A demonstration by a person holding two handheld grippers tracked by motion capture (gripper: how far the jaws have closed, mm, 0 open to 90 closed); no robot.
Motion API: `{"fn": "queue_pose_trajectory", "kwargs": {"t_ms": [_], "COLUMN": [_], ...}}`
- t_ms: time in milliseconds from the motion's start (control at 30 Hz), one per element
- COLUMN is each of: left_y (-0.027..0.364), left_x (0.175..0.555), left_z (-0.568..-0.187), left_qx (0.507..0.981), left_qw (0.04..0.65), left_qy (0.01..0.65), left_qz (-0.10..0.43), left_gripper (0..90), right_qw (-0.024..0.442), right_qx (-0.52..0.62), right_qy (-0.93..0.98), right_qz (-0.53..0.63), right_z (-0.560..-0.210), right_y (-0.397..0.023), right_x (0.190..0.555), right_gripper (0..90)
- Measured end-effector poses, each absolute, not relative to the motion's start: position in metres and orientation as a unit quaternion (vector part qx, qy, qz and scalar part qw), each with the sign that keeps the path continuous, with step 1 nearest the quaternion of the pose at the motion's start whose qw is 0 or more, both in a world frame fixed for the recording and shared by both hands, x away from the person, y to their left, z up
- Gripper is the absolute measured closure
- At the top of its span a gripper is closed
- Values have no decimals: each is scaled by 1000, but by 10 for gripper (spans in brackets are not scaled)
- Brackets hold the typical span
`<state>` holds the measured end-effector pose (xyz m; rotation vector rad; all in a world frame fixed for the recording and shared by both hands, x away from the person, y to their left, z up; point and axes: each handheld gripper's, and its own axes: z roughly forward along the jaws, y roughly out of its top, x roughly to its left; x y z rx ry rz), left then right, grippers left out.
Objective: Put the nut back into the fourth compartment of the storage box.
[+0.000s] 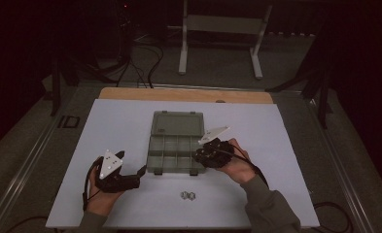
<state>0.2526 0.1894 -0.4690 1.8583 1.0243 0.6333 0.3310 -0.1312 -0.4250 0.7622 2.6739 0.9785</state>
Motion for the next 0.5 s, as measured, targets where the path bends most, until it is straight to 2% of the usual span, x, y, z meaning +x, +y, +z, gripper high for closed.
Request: {"fn": "queue_pose_trajectory", "kwargs": {"t_ms": [500], "left_y": [190], "left_x": [253], "left_z": [-469], "left_qx": [750], "left_qw": [448], "left_qy": [414], "left_qz": [255], "left_gripper": [106], "right_qw": [105], "right_qx": [265], "right_qy": [896], "right_qz": [340], "right_z": [-416], "right_y": [-124], "right_x": [351], "right_gripper": [699]}}
